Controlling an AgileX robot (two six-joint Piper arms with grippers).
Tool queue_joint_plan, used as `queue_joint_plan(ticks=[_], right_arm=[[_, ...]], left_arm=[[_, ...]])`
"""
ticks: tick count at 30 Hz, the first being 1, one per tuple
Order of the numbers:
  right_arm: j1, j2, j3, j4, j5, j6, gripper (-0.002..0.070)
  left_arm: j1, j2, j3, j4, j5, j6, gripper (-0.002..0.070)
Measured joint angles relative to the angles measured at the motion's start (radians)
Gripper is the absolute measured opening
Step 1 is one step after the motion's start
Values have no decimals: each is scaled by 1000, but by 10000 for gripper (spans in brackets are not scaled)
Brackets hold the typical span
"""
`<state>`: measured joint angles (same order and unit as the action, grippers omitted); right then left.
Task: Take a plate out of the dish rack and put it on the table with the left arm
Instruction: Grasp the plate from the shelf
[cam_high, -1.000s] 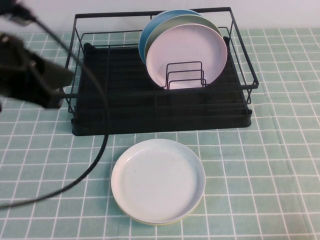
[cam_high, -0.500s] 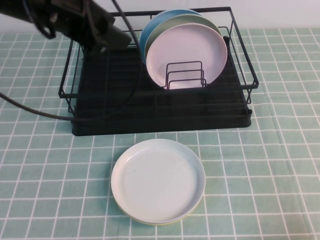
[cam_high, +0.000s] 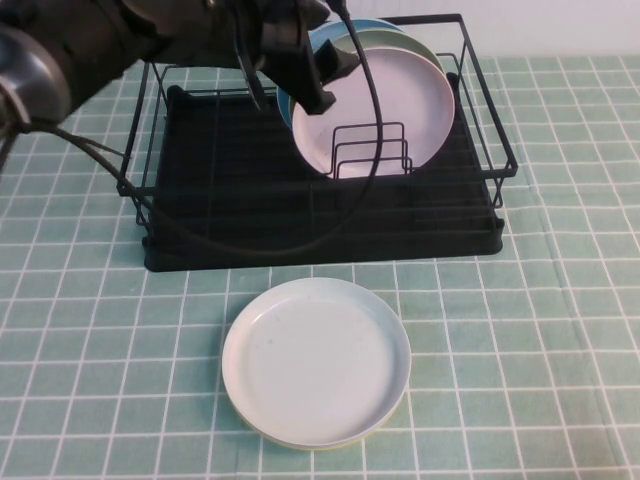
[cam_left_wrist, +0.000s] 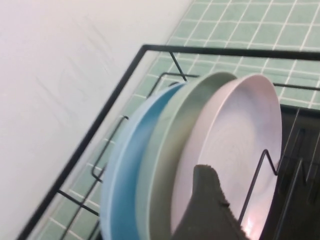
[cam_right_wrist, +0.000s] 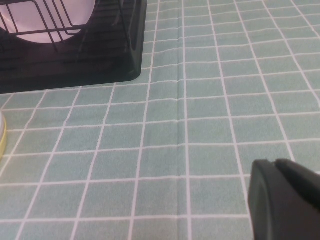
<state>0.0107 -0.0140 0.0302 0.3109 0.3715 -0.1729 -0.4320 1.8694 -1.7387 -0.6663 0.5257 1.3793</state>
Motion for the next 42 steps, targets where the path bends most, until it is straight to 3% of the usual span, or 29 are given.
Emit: queue_joint_plan(ticks=[19,42], right_arm=[[0,0,0,0,0,0,-18],[0,0,0,0,0,0,-18]], left_arm=[[-5,156,-19,-177,-122,129,424],[-5,190,-23,-197,-185,157,424]])
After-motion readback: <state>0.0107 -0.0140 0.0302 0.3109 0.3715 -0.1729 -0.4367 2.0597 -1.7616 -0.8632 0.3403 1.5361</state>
